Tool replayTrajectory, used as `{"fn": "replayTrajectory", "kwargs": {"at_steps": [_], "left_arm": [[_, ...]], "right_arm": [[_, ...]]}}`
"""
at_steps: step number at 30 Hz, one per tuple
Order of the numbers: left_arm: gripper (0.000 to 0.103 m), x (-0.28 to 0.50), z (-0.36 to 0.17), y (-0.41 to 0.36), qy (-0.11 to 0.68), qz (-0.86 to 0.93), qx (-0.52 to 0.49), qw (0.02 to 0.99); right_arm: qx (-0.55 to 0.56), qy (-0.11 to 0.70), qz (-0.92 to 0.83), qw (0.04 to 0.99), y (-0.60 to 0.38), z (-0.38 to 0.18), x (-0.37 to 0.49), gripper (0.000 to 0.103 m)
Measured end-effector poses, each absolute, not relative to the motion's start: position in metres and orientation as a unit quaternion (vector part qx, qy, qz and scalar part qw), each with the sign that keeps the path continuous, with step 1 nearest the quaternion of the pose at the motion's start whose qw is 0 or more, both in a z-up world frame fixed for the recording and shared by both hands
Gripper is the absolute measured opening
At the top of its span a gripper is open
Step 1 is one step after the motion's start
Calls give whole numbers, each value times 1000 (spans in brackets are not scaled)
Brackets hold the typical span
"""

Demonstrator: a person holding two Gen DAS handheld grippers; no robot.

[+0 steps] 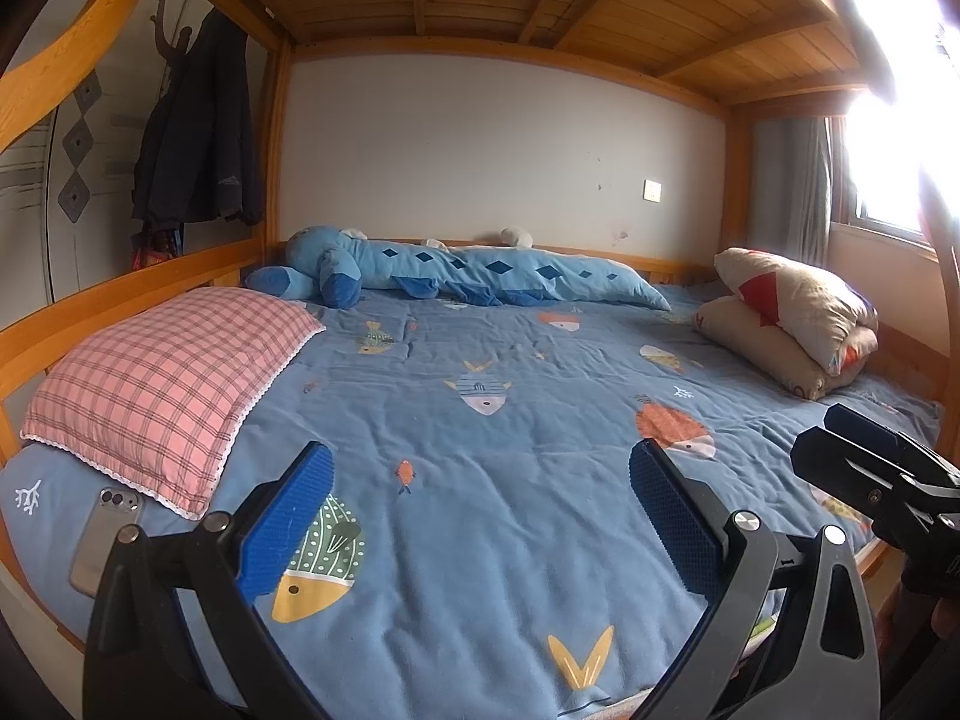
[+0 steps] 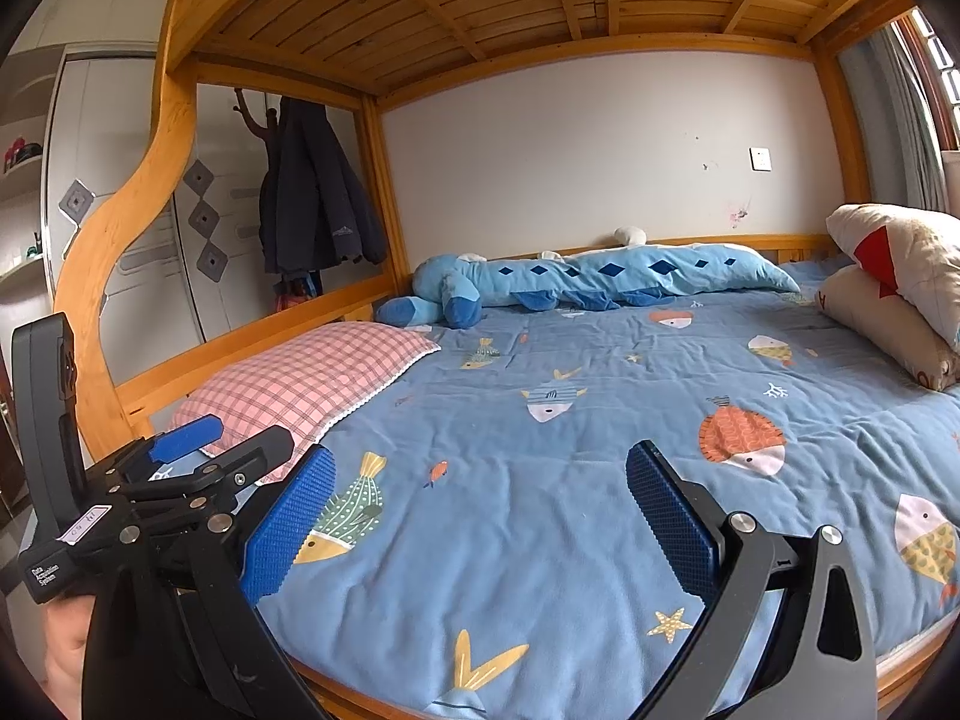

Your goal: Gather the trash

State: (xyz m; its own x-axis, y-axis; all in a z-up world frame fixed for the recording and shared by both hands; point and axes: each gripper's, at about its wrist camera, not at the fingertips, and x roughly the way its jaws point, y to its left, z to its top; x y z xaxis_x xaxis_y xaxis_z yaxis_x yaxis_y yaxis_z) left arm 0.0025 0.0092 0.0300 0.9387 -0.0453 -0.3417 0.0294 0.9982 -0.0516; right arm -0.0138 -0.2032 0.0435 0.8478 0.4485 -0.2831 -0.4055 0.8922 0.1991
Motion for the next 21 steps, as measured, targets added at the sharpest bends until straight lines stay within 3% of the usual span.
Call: {"fn": "replayTrajectory", "kwargs": {"at_steps": [21], "left_arm": [[99,-2,38,10,156,-10,-34,987]], "right_arm": [[62,174,225,957,-199,42,-12,94]]}}
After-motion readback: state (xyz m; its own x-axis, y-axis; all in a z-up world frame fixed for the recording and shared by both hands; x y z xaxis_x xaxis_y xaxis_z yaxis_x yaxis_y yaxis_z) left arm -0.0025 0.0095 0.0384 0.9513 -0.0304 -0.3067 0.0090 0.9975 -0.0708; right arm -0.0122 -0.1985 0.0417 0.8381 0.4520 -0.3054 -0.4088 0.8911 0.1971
